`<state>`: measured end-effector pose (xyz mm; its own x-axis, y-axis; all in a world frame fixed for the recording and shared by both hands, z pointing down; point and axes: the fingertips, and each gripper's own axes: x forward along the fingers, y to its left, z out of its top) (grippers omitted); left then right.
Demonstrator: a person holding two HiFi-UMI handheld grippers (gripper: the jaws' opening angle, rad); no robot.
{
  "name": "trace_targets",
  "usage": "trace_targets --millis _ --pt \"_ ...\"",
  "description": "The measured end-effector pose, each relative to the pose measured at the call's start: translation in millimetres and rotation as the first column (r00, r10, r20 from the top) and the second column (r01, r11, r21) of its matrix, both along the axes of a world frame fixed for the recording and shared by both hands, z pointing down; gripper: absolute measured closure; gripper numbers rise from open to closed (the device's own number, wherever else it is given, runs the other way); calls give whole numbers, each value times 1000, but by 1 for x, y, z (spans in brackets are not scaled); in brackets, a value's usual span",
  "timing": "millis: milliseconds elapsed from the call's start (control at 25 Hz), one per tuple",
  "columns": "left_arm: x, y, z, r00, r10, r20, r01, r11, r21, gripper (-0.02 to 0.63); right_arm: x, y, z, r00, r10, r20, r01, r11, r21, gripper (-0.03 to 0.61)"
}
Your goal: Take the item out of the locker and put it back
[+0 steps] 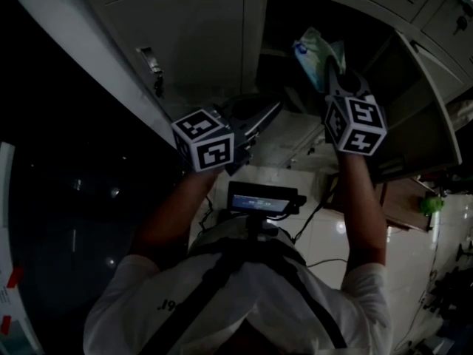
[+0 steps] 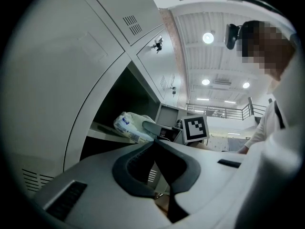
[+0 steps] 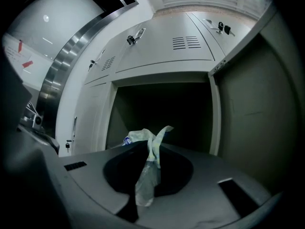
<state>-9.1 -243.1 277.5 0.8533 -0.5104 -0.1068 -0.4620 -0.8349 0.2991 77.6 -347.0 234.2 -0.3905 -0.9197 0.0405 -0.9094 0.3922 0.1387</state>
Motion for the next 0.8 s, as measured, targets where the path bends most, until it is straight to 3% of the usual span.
trace_targets --millis 800 --pt "6 -30 -11 1000 -5 8 4 1000 13 612 -14 -89 -3 988 83 -129 -86 996 -19 557"
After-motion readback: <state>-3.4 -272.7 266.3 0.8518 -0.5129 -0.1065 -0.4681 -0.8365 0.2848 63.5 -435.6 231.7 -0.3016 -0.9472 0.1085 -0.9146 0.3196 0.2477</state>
